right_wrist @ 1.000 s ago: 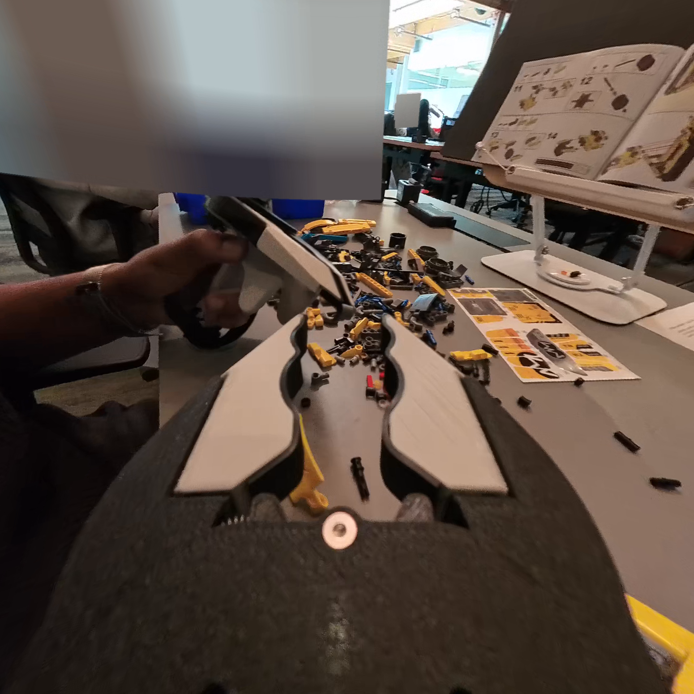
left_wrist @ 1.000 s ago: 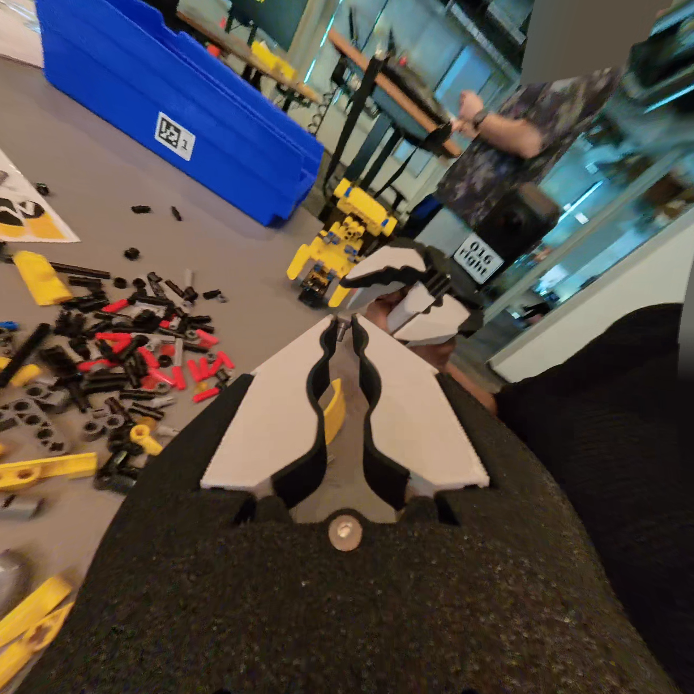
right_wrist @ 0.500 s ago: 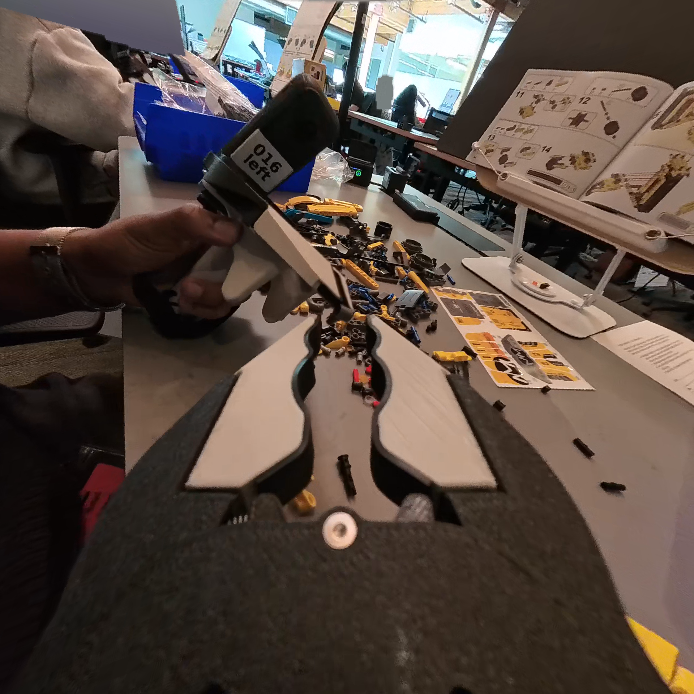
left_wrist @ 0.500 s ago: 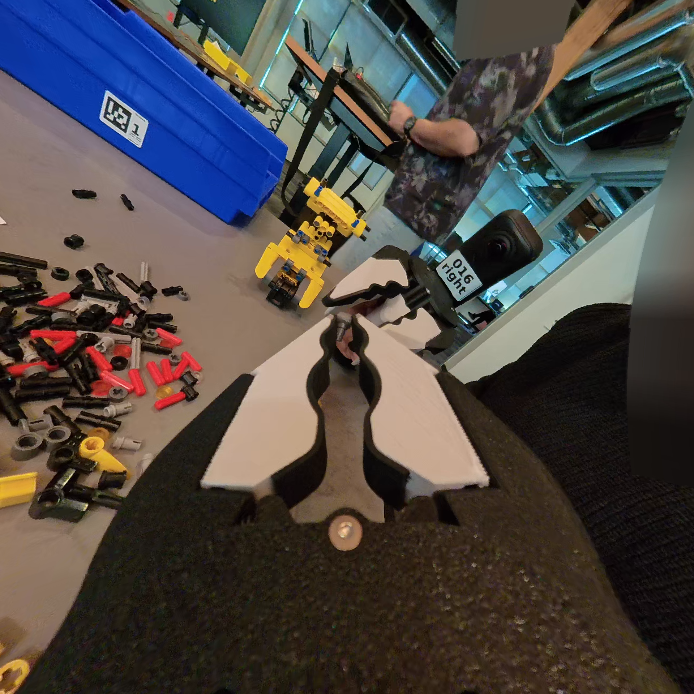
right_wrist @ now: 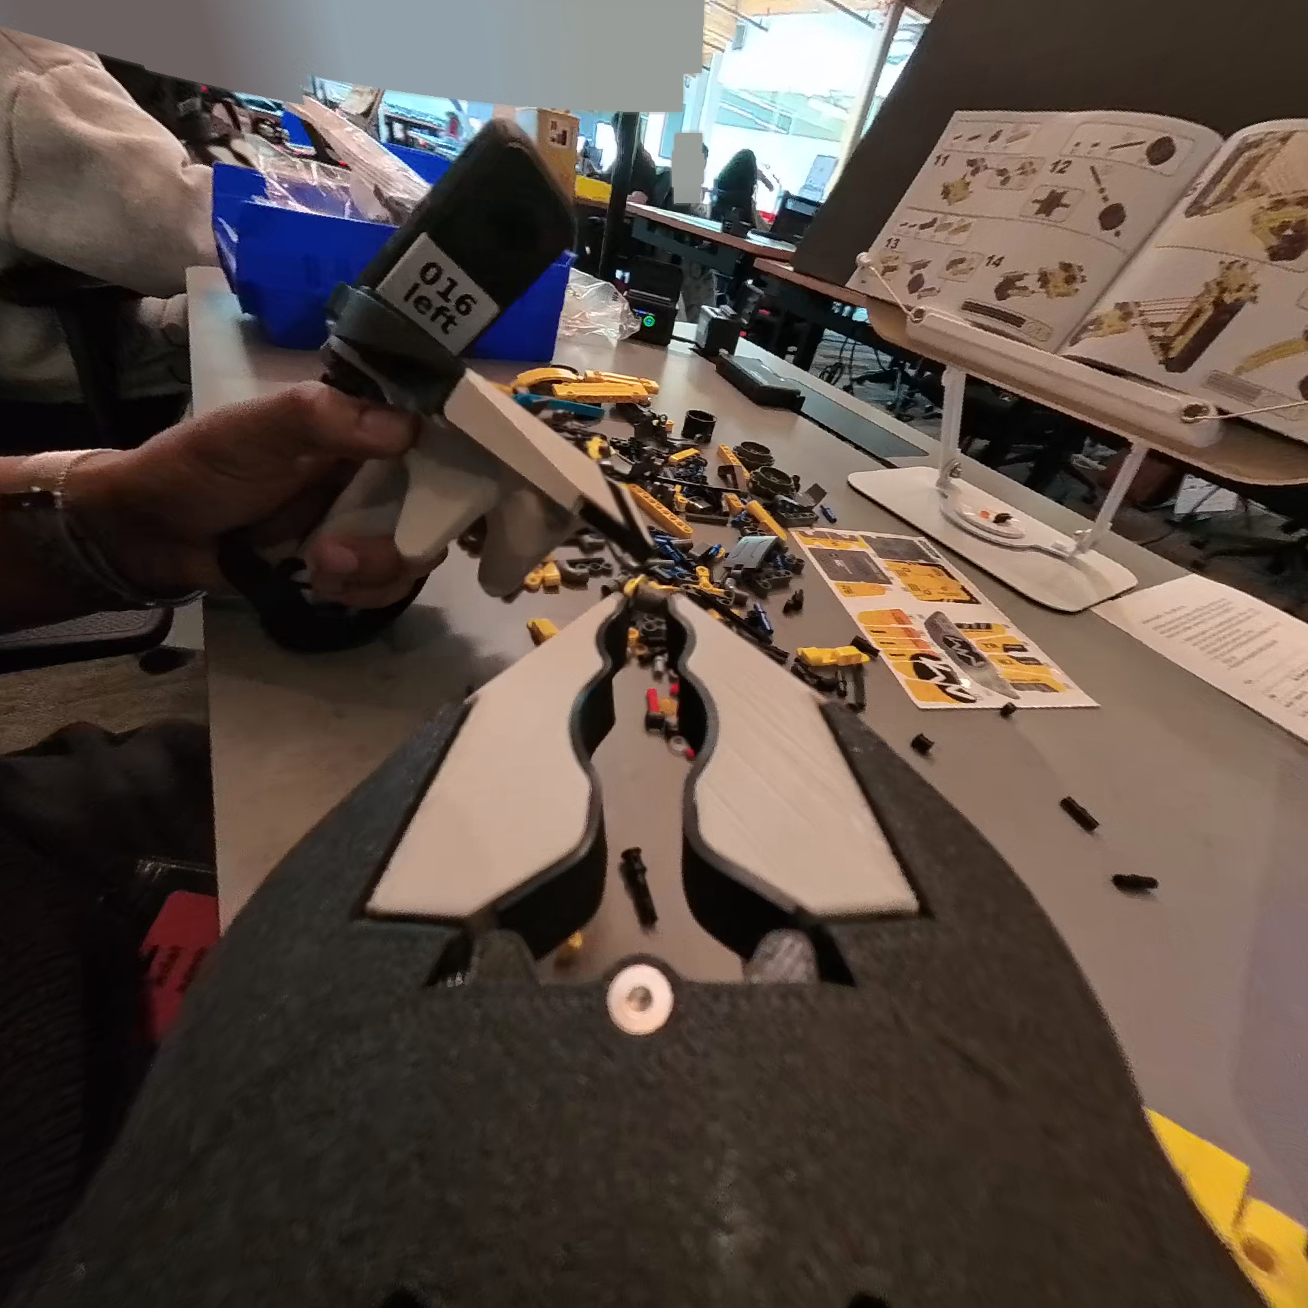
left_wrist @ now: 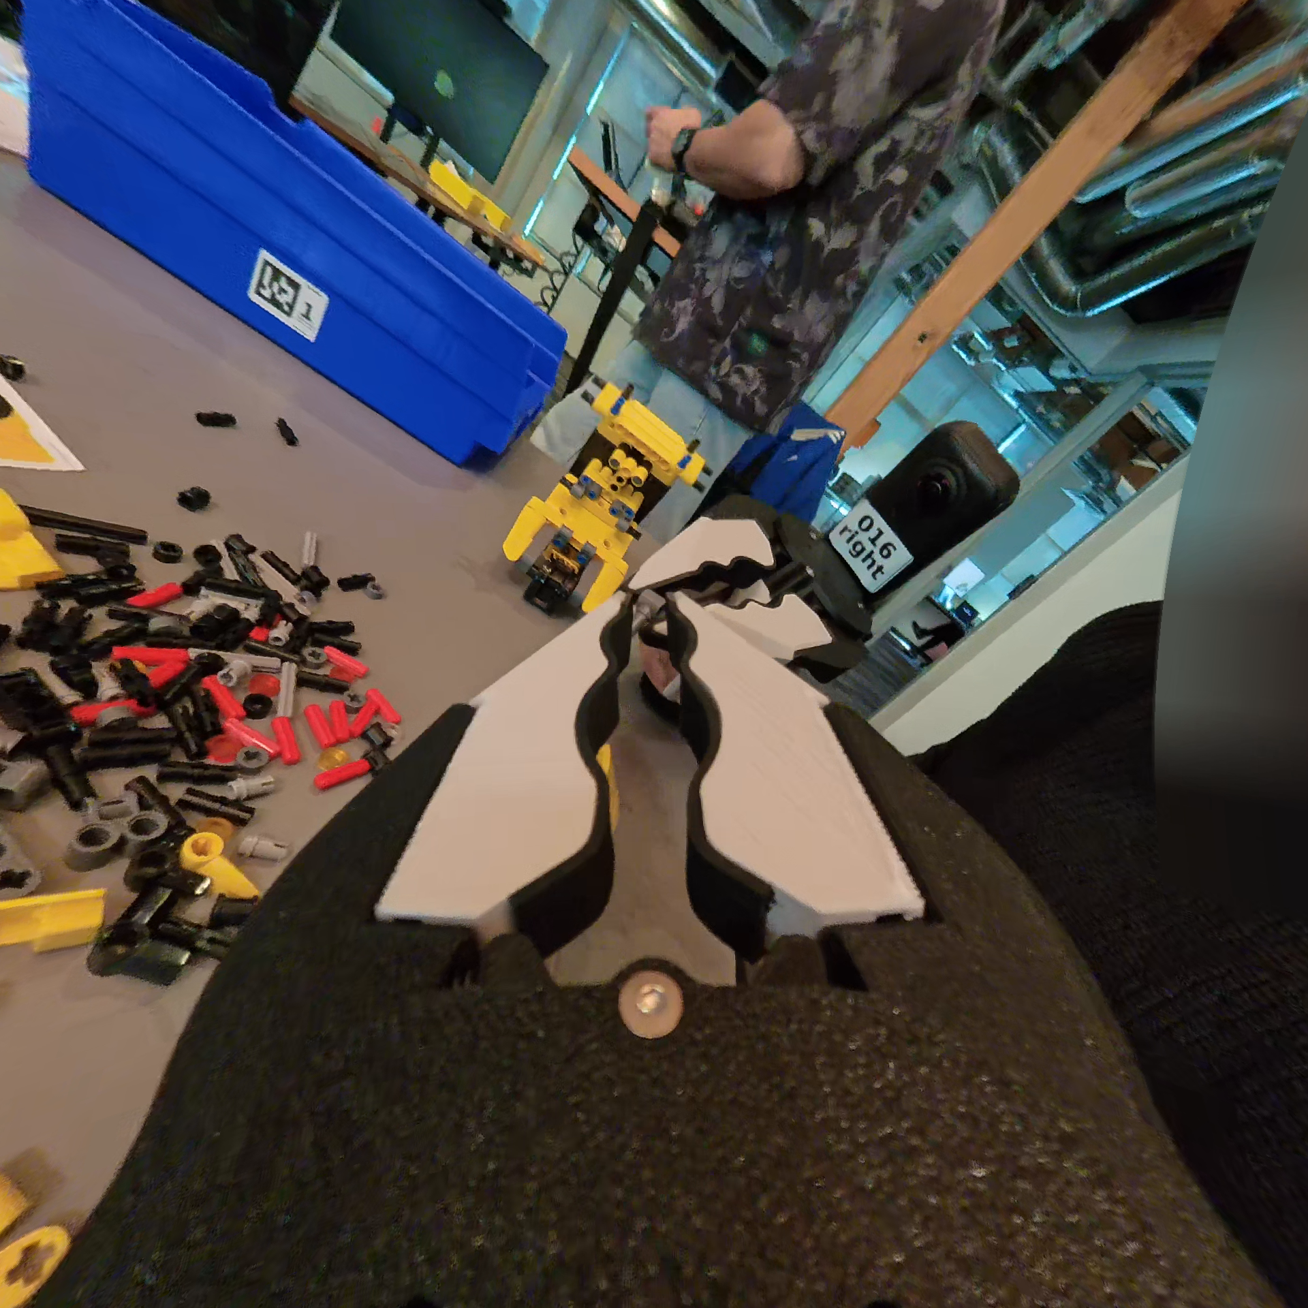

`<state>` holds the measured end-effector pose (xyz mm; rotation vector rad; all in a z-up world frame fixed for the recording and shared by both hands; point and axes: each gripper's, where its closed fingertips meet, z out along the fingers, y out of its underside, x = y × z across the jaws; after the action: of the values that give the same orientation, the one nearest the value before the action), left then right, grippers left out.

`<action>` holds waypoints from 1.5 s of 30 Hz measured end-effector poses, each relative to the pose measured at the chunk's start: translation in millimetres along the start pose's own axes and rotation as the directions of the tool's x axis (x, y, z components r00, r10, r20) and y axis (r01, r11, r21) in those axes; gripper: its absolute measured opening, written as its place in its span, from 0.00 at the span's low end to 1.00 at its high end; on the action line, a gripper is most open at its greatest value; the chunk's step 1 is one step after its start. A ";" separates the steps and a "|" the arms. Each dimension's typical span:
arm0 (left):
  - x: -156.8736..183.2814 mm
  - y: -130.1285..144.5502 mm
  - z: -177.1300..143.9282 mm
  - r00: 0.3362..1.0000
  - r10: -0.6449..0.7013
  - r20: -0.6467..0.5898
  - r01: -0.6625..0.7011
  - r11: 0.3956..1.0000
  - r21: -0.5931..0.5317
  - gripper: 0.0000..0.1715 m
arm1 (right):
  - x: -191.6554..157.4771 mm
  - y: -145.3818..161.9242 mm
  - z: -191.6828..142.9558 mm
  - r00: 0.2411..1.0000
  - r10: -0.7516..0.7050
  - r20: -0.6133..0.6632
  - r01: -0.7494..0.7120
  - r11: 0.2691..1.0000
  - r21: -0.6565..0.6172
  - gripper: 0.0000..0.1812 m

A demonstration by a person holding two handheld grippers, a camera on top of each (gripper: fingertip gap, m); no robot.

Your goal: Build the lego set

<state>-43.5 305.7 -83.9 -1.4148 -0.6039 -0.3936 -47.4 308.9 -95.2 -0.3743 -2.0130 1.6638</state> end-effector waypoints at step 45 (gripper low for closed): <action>-7.7 14.4 5.5 0.992 0.087 0.089 -0.076 0.990 -0.121 0.09 | 9.9 98.8 -39.0 0.993 0.119 -0.024 -0.112 0.826 -0.553 0.14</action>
<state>-41.9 312.3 -99.8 -1.5726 -0.6044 -0.3026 -44.8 367.9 -184.1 -0.6997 -2.5057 1.1040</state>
